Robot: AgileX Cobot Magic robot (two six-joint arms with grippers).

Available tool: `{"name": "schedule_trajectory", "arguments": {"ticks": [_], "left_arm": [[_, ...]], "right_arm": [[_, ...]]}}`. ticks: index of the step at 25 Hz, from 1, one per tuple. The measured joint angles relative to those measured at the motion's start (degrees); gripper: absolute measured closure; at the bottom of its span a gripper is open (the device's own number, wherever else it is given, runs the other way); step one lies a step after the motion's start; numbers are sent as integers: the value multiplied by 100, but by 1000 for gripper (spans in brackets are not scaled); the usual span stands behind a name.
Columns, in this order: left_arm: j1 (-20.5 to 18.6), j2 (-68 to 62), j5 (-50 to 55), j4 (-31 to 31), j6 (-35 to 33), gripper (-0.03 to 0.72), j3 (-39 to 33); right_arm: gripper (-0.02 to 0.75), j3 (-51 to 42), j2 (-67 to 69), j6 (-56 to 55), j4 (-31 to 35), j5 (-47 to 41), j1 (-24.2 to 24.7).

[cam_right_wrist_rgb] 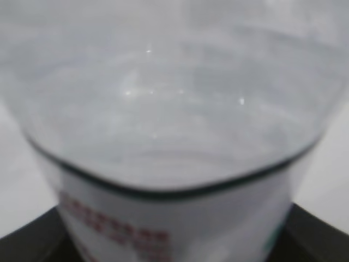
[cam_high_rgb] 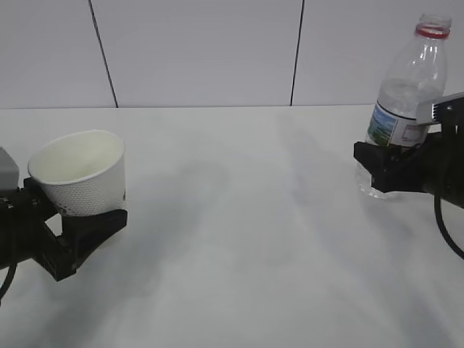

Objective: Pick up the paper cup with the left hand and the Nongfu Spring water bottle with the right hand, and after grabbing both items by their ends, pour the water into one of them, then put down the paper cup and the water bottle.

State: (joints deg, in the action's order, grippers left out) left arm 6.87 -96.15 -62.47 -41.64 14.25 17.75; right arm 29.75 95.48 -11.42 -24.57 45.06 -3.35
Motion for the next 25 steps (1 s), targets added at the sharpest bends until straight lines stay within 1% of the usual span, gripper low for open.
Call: {"name": "schedule_trajectory", "arguments": {"ticks": [5, 10, 16, 22, 25], "left_arm": [[364, 0, 0, -13, 13, 101, 0], [659, 0, -223, -13, 13, 101, 0], [1115, 0, -272, 10, 13, 101, 0], [1672, 0, -272, 256, 25, 101, 0], [1842, 0, -272, 398, 25, 101, 0]], "right_arm": [[227, 0, -453, -189, -312, -269, 0], [227, -26, -724, -412, -655, -439, 0], [227, -41, -882, -778, -1237, -468, 0], [227, -41, -920, -1040, -1624, -468, 0], [227, -50, -920, -1070, -1723, -468, 0]]}}
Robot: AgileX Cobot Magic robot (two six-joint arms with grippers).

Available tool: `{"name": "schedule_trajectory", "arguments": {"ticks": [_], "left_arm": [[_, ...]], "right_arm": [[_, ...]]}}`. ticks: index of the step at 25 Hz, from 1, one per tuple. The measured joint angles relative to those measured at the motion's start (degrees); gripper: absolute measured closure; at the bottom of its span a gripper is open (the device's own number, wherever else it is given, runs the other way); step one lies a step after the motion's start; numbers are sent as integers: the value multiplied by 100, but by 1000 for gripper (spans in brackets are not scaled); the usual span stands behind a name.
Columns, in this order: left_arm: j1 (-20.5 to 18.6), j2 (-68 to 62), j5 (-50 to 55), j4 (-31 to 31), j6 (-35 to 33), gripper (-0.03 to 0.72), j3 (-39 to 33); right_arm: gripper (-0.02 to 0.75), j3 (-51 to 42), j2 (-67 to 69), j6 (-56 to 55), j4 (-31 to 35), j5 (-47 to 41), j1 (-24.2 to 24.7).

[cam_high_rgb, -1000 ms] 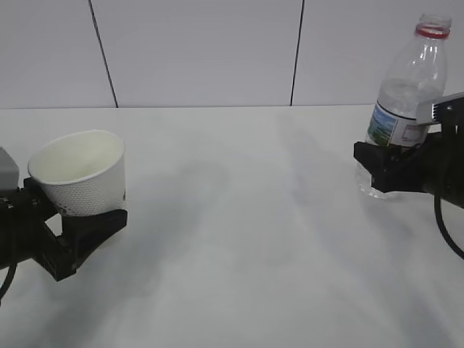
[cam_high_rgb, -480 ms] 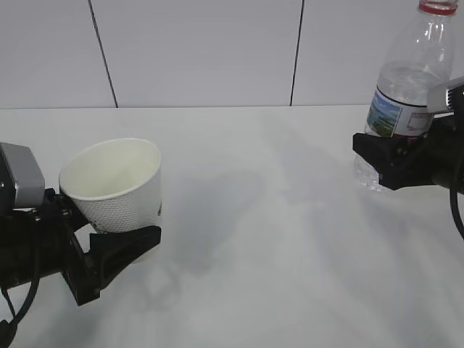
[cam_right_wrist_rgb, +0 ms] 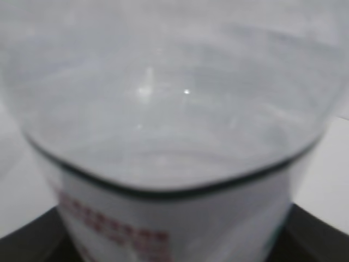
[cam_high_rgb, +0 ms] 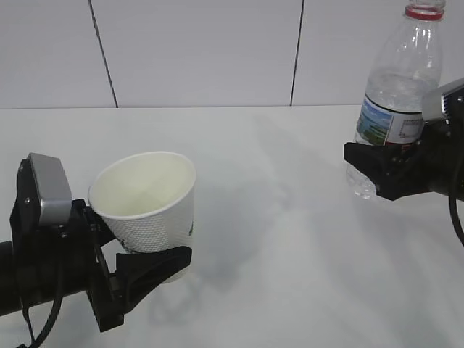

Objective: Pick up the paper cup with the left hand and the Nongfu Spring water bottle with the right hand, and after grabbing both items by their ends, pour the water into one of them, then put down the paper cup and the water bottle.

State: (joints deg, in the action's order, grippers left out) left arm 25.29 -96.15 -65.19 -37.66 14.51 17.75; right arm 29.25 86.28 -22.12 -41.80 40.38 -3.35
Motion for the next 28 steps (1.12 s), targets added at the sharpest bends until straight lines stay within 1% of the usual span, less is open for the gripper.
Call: {"name": "schedule_trajectory", "arguments": {"ticks": [6, 14, 28], "left_arm": [[319, 0, 199, 130, 2, 101, 98], [844, -40, 838, 130, 77, 101, 840], [1615, -727, 940, 152, 344, 101, 1568]], "right_arm": [[227, 0, 0, -13, -98, 0, 0], [227, 0, 0, -27, -135, 0, 0], [227, 0, 0, -39, -286, 0, 0]]}}
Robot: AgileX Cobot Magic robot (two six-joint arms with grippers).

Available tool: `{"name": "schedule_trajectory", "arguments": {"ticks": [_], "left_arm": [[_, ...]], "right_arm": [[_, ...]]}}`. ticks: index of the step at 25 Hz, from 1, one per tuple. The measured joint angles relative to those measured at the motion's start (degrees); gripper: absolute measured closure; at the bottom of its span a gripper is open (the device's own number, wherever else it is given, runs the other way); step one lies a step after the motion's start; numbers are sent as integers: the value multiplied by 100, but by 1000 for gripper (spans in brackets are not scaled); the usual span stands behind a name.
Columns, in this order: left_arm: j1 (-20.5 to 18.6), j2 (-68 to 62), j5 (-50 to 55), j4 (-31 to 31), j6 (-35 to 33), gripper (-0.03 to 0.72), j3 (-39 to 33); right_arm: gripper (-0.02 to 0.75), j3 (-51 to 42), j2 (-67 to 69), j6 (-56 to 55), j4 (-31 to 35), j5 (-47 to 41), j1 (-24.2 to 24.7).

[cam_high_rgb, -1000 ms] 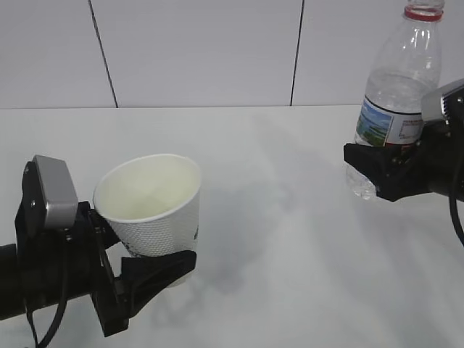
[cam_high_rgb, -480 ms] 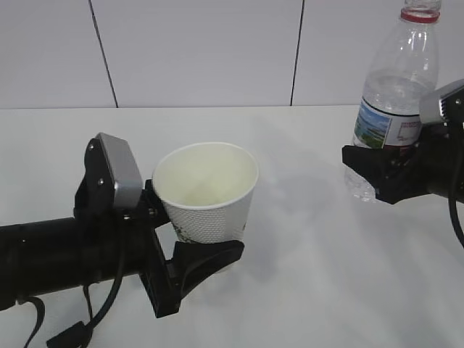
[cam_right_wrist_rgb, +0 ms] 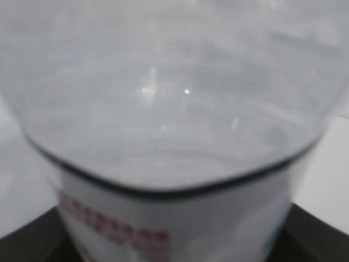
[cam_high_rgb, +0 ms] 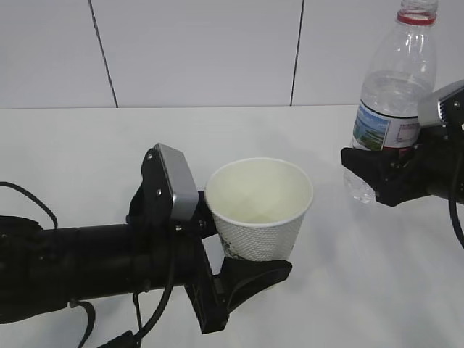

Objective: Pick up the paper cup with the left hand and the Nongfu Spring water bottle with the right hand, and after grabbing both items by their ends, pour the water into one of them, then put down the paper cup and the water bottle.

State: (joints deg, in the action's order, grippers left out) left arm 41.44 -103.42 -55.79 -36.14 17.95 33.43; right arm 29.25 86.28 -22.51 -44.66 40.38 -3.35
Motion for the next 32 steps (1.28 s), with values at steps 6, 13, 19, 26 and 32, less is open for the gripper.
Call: {"name": "schedule_trajectory", "arguments": {"ticks": [6, 13, 19, 26, 32], "left_arm": [[77, -97, 0, 11, 0, 101, 240], [190, -265, 0, 11, 86, 102, 327], [339, -380, 0, 11, 88, 106, 327], [339, -382, -94, 21, 88, 108, 327], [339, -382, -167, 21, 98, 109, 364]], "right_arm": [[227, 0, 0, 0, -101, 0, 0], [227, 0, -13, 0, -193, 35, -34], [227, 0, -13, 0, -278, 35, -159], [227, 137, -13, 0, -469, 47, -159], [227, 496, -13, 0, -910, 74, -159]]}}
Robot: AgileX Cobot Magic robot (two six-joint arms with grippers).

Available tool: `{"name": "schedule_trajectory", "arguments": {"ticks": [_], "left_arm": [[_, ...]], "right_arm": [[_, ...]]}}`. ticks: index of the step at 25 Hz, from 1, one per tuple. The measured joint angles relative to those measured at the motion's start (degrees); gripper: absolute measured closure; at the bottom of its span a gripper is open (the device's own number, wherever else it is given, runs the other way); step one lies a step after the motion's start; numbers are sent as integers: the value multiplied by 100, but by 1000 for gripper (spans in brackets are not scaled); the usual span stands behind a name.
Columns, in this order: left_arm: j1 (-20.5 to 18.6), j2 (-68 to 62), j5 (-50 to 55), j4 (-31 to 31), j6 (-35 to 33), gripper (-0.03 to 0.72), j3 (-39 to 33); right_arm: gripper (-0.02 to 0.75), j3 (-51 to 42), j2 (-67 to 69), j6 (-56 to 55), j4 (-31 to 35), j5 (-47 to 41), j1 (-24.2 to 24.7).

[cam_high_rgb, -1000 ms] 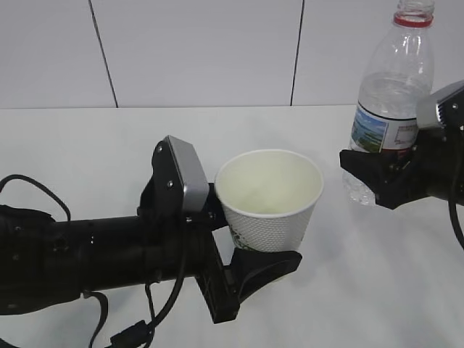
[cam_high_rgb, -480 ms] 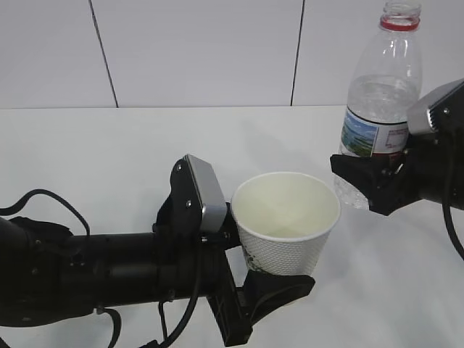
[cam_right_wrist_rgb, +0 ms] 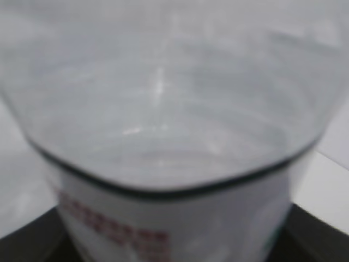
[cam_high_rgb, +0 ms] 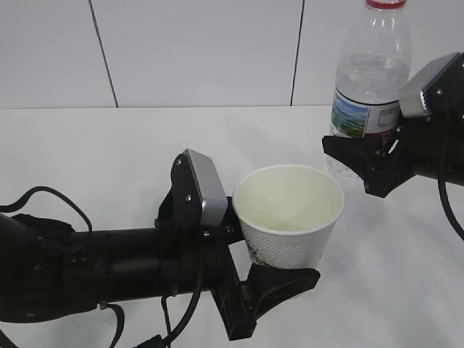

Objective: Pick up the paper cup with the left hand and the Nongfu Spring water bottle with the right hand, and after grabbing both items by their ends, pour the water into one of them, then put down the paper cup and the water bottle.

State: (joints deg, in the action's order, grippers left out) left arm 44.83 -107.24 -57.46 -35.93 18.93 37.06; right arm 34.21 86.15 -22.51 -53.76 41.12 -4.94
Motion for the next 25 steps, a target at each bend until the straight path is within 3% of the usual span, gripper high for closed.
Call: {"name": "schedule_trajectory", "arguments": {"ticks": [8, 25], "left_arm": [[0, 244, 542, 0, 0, 109, 396], [138, 677, 930, 62, 504, 109, 411]], "right_arm": [[227, 398, 0, 0, -280, 0, 0], [227, 1061, -383, 10, -849, -128, 0]]}}
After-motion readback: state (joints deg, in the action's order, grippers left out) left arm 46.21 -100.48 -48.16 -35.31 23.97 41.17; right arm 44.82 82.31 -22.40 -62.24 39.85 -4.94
